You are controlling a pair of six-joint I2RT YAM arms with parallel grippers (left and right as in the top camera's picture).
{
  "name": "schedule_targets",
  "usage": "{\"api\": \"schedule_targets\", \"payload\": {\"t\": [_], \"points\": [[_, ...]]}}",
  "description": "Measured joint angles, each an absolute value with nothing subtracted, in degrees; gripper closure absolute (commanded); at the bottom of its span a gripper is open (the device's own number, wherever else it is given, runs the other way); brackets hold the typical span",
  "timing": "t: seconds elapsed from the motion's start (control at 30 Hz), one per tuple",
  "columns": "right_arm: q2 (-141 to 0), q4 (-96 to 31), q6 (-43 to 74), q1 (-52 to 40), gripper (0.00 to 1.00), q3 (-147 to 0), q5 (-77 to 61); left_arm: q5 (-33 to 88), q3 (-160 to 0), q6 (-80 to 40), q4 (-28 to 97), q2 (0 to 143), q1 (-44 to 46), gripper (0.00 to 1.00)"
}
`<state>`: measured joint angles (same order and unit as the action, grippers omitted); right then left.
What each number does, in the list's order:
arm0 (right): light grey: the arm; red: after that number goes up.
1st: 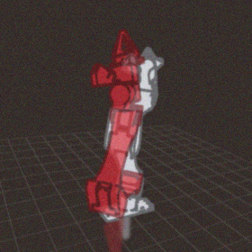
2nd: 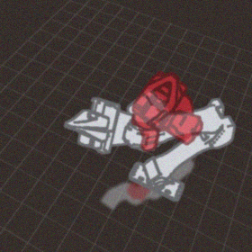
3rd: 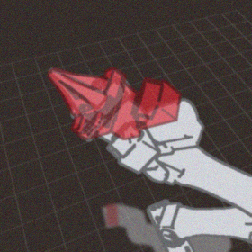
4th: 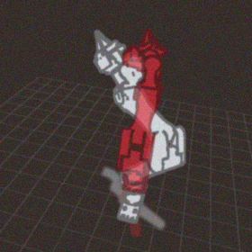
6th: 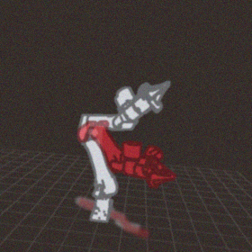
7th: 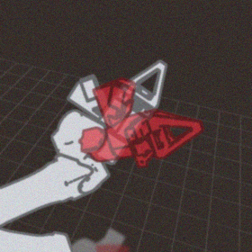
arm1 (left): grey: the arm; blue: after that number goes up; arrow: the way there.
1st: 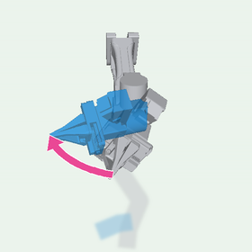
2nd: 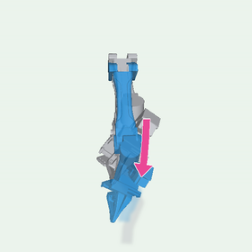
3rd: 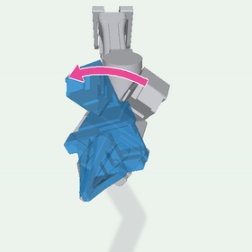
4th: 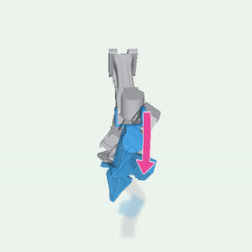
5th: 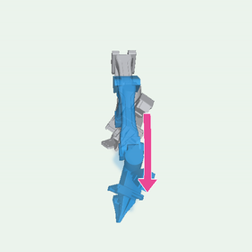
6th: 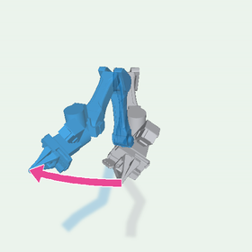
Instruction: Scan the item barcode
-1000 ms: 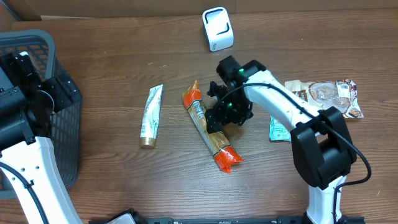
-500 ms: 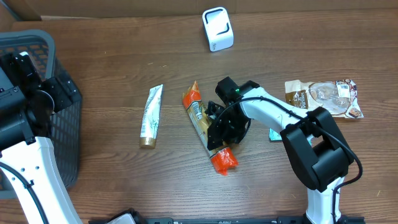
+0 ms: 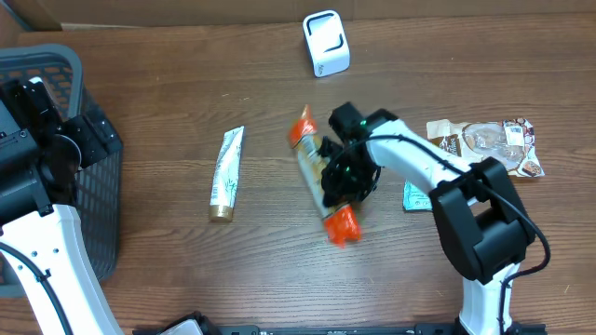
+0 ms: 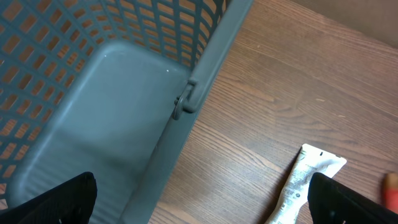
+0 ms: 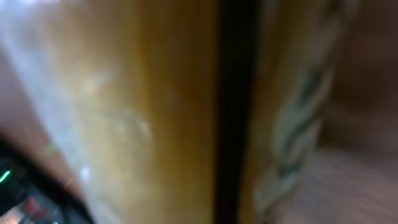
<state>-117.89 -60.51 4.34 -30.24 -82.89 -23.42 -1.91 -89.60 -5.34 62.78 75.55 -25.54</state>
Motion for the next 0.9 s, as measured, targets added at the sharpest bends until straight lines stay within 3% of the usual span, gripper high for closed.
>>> {"api": "schedule_targets", "payload": {"t": [0.3, 0.33, 0.47, 0.53, 0.6, 0.8, 0.9], "points": [[-112.97, -64.01, 8.23, -36.71, 0.96, -85.17, 6.52, -1.91, -89.6, -5.34, 62.76, 75.55, -25.54, 0.0], [-113.06, -63.96, 8.32, -38.11, 0.9, -85.17, 8.34, -1.91, -89.6, -5.34, 62.76, 75.55, -25.54, 0.0], [-114.89, -63.81, 8.84, -45.04, 0.48, -85.21, 14.04, -1.91, -89.6, -5.34, 62.76, 75.55, -25.54, 0.0], [-116.11, -63.66, 8.49, -47.46, 0.38, -85.49, 15.38, -1.91, -89.6, -5.34, 62.76, 75.55, -25.54, 0.01], [-116.95, -63.55, 8.71, -48.66, 0.29, -85.49, 15.64, -1.91, -89.6, -5.32, 62.76, 75.55, -25.54, 0.0], [-117.01, -63.53, 6.61, -45.91, 0.18, -85.62, 12.01, -1.93, -89.6, -5.34, 62.78, 75.55, -25.54, 0.01], [-117.01, -62.52, 3.6, -43.59, 0.08, -85.62, 6.76, -1.91, -89.6, -5.32, 62.76, 75.55, -25.54, 0.0]]}}
